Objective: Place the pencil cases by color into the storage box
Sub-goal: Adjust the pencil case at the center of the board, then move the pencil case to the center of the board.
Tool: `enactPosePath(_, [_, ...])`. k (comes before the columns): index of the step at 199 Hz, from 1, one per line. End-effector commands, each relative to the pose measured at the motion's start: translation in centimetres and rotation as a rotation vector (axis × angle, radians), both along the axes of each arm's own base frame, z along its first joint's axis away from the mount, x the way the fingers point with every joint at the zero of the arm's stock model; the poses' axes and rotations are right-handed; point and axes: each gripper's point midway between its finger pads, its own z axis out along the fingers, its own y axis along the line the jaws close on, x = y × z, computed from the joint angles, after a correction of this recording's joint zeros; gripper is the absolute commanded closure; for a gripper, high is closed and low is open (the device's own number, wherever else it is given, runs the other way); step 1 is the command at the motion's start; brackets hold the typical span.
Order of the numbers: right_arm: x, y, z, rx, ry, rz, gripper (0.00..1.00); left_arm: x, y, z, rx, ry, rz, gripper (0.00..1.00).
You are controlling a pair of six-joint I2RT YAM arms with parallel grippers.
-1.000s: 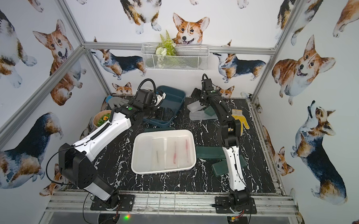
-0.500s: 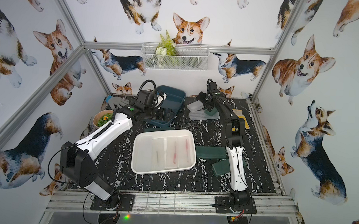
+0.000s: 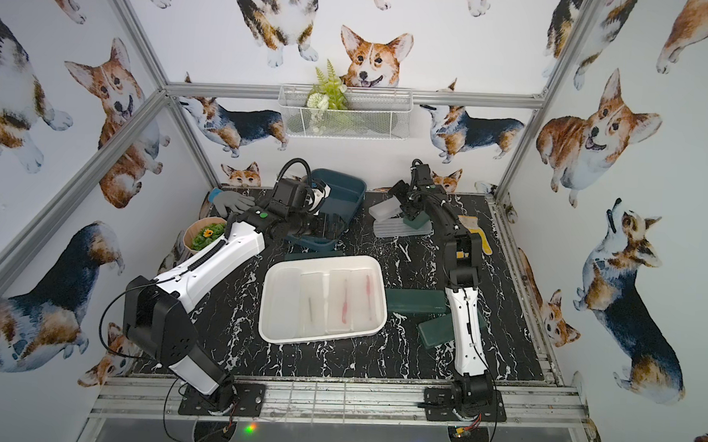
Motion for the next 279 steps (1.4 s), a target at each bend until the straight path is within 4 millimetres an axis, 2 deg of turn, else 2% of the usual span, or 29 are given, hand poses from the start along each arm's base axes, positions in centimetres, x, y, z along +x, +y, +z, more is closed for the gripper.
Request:
enactPosePath(1, [-0.8, -1.7, -0.5, -0.053, 0.058, -0.07, 0.06, 0.4, -0.4, 0.8, -0.022, -0.023, -0.001, 0.0])
enactPosePath(41, [-4.9, -7.5, -1.7, -0.189, 0.219, -0.173, 0.06, 0.3, -0.4, 0.8, -0.018, -0.024, -0.002, 0.0])
enactPosePath(64, [-6.9, -10.6, 0.5, -0.298, 0.192, -0.239, 0.06, 0.4, -0.4, 0.7, -0.017, -0.019, -0.002, 0.0])
enactPosePath(79, [-7.7, -11.6, 1.8, -0.343, 0.174, -0.248, 0.06, 0.5, -0.5, 0.6, -0.018, -0.017, -0.004, 0.0])
enactPosePath(102, [-7.9, -11.2, 2.5, -0.34, 0.179, -0.209, 0.06, 0.4, -0.8, 1.1, -0.028, -0.022, -0.01, 0.0])
enactPosePath(109, [-8.0, -10.9, 2.3, -0.333, 0.192, -0.199, 0.07, 0.7, -0.9, 0.1, -0.017, -0.002, -0.012, 0.0])
enactPosePath(139, [-8.4, -9.6, 1.5, -0.271, 0.242, -0.198, 0.07, 0.7, -1.0, 0.3, -0.007, -0.007, -0.018, 0.0])
enactPosePath(168, [-7.2, -8.1, 1.5, -0.214, 0.224, -0.181, 0.08, 0.4, -0.9, 0.2, -0.001, -0.009, -0.023, 0.0])
enactPosePath(196, [-6.6, -7.9, 1.3, -0.245, 0.241, -0.136, 0.08, -0.2, -1.1, 0.1, 0.016, -0.012, -0.049, 0.0])
enactPosePath(225, [-5.4, -7.5, 0.7, -0.318, 0.21, 0.0, 0.08, -0.8, -1.6, -0.3, 0.043, -0.016, -0.086, 0.01])
enactPosePath(251, [-3.6, -7.1, 0.7, -0.391, 0.108, 0.144, 0.08, -1.6, -2.2, -0.7, 0.062, -0.015, -0.12, 0.0])
enactPosePath(255, [-3.2, -7.0, 0.7, -0.402, 0.082, 0.178, 0.07, -2.1, -2.1, 0.4, 0.052, -0.037, -0.125, 0.0])
enactPosePath(279, [-2.1, -6.1, 0.9, -0.43, -0.025, 0.306, 0.06, -2.9, -2.0, 0.6, 0.055, -0.035, -0.142, 0.0])
